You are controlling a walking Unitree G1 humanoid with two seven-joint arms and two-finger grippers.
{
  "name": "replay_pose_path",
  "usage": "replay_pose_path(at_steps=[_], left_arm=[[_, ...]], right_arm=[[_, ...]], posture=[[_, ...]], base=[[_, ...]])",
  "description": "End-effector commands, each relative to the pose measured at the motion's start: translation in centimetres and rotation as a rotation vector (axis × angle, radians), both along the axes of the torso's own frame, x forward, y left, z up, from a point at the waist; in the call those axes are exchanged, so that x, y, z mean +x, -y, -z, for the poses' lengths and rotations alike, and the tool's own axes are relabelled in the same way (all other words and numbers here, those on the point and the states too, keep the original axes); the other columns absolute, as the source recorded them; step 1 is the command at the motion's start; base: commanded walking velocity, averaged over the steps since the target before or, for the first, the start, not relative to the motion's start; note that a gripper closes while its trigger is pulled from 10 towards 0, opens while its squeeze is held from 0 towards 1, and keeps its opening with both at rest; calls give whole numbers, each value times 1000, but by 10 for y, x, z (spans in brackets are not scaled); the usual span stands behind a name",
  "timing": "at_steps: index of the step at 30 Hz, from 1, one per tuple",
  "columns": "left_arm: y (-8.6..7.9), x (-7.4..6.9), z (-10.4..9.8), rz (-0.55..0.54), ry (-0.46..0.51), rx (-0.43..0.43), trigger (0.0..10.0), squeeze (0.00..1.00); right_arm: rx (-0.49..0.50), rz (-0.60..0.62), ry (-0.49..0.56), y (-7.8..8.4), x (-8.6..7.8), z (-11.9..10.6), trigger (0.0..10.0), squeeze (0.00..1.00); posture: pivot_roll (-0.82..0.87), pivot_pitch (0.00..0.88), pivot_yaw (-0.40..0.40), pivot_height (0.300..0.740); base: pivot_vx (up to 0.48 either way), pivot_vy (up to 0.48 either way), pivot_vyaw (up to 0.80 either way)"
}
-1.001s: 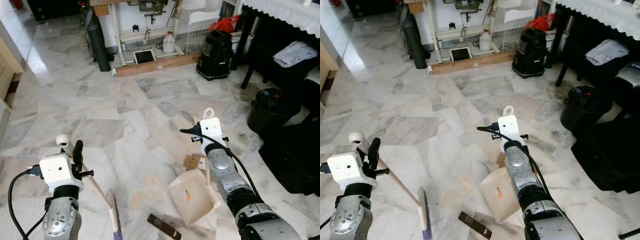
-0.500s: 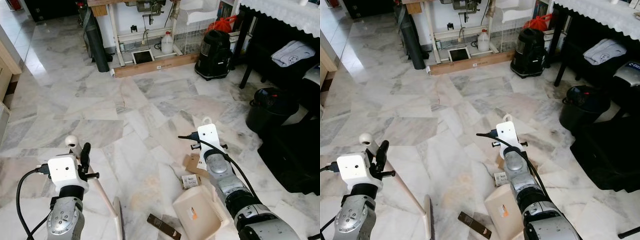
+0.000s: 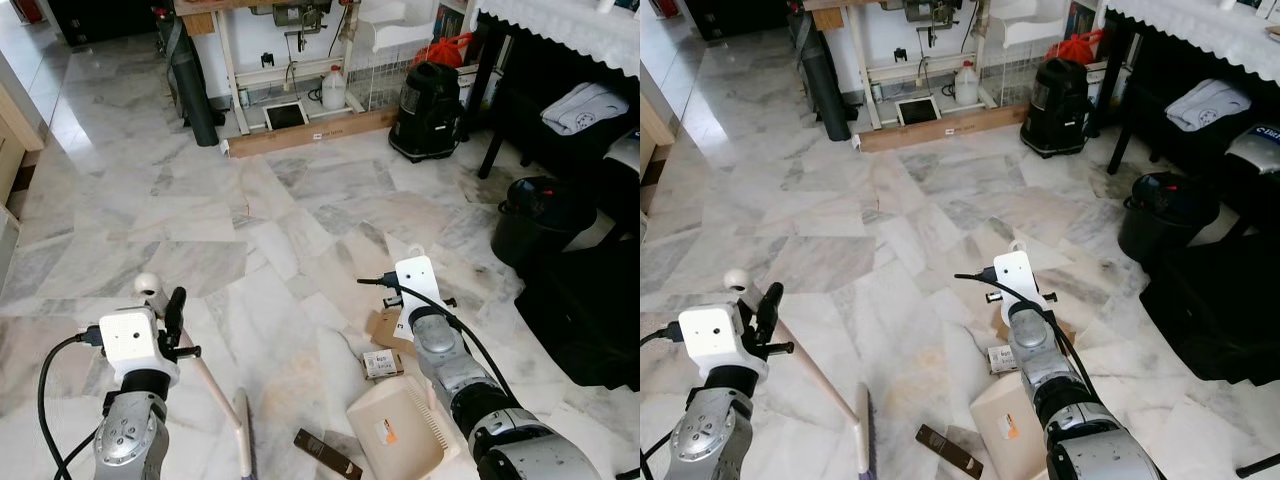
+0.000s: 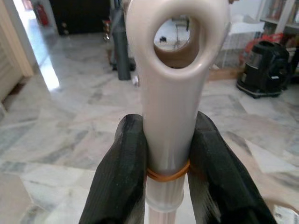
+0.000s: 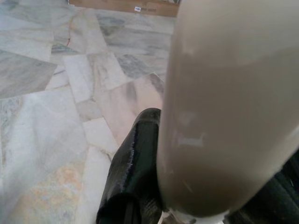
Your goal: Sweep floor
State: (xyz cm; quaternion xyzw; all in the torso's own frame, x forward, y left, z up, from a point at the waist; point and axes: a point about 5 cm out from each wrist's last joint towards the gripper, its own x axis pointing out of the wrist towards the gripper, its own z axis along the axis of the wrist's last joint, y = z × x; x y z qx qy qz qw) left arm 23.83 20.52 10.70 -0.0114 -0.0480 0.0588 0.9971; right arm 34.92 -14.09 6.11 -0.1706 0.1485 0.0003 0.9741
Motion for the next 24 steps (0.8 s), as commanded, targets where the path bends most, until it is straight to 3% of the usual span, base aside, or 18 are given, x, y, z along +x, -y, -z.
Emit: replay_pose_path(at_steps=[1,4,21,23,24], left_arm=[[0,1,0,17,-4,-11,10000,0],[1,1,7,35,-39,-81,10000,0],[8,-1,23,131,-167,-106,10000,0],[10,-1,24,137,-166,-147,10000,0],[12,0,22,137,-150,-214,10000,0]], right_arm=[[9,-1,-64,-2,-5,10,10000,0],[8,-15,-93,-4,-7,14,10000,0],[55,-98,-195,-20,-15,27,10000,0],[59,-102,-194,-21,-14,26,10000,0],[63,-103,-192,-21,-14,25,10000,0]], posture=[[-168,68,54,740],[-168,68,54,740],[-167,72,60,740],[-170,74,61,740],[-170,74,61,740]], base=[[0,0,0],[0,0,0],[0,0,0],[0,0,0],[0,0,0]])
